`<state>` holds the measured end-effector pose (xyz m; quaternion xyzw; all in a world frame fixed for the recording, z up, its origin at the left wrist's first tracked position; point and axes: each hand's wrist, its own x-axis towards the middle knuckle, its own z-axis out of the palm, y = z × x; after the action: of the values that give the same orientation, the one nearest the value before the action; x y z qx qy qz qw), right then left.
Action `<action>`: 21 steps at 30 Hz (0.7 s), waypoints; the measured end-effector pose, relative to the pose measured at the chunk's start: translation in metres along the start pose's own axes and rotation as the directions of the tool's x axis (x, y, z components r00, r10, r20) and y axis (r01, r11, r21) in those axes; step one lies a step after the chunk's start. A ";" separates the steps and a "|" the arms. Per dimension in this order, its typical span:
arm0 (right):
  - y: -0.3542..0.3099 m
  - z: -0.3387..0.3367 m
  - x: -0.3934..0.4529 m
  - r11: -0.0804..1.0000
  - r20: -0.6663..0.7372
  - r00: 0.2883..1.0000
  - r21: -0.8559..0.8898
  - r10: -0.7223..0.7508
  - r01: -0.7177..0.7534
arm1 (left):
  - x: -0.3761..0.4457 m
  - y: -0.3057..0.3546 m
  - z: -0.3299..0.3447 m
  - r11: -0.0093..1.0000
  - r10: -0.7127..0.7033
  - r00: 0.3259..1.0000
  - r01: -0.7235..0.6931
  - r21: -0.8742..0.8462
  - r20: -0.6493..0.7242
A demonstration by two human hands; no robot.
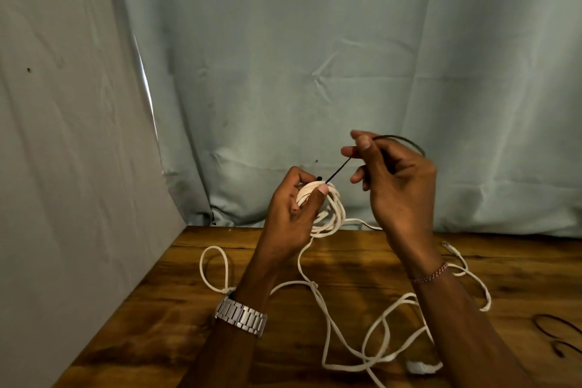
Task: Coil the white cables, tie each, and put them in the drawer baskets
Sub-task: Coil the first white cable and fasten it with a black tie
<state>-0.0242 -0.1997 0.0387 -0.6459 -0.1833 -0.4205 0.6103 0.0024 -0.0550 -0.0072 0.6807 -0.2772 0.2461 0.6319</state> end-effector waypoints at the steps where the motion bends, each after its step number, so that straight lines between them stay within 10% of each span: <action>1: -0.002 -0.001 0.001 1.000 -0.023 1.000 0.016 0.000 0.001 | 0.000 -0.002 0.000 1.000 0.001 1.000 -0.001 0.010 0.003; 11: -0.003 -0.010 0.006 0.989 -0.159 0.983 0.134 0.090 -0.069 | -0.003 -0.033 -0.006 0.989 -0.134 0.991 0.135 0.065 -0.018; 21: -0.024 -0.008 -0.001 0.993 0.070 0.991 0.015 -0.117 0.117 | -0.004 -0.034 -0.007 0.983 -0.173 0.985 0.173 0.059 -0.003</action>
<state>-0.0457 -0.2028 0.0524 -0.6453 -0.2445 -0.4315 0.5810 0.0234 -0.0466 -0.0342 0.7208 -0.2102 0.1978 0.6302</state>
